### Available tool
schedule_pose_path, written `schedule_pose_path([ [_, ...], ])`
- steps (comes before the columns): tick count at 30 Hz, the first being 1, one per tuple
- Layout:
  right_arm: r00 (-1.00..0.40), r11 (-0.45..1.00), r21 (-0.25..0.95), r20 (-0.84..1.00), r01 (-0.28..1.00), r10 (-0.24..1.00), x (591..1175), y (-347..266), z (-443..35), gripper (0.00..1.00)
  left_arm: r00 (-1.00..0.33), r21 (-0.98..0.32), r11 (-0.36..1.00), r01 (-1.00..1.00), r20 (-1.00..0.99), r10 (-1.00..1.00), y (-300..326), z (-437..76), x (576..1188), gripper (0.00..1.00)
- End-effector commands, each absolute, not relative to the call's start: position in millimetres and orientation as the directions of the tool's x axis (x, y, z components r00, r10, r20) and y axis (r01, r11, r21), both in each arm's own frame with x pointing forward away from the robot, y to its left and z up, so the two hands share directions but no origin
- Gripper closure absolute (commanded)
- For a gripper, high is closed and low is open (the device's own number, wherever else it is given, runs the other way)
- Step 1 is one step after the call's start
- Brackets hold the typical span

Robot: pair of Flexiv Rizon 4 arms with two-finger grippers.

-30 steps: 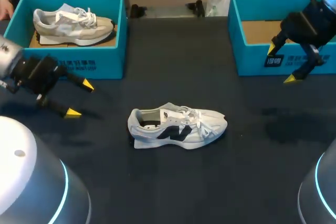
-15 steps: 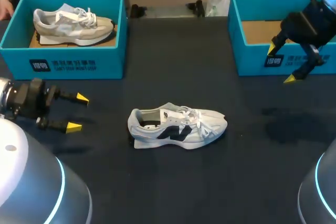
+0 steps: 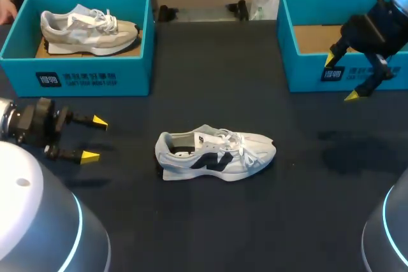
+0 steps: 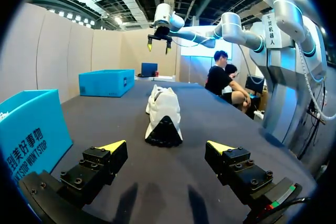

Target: Take the shoe out of the shoebox, open the shoe tongue, remove and reinsert the insole, then place the shoe into the shoebox

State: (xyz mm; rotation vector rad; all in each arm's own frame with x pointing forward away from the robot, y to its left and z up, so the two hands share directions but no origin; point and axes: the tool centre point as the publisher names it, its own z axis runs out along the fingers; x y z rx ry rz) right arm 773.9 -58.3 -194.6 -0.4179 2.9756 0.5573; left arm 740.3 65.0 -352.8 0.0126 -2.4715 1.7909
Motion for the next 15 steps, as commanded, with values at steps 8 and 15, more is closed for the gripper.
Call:
schedule_pose_path([
  [8, -0.959, 0.897, 0.342, -0.130, -0.281, -0.252, 776, -58, -195, 0.00, -0.999, -0.953, 0.304, 0.001, 0.014, 0.045, 36, -363, 728, 0.00],
  [15, -0.959, 0.897, 0.342, -0.130, -0.281, -0.252, 776, -58, -195, 0.00, -0.999, -0.952, 0.307, -0.009, 0.024, 0.045, 21, -377, 723, 0.00],
])
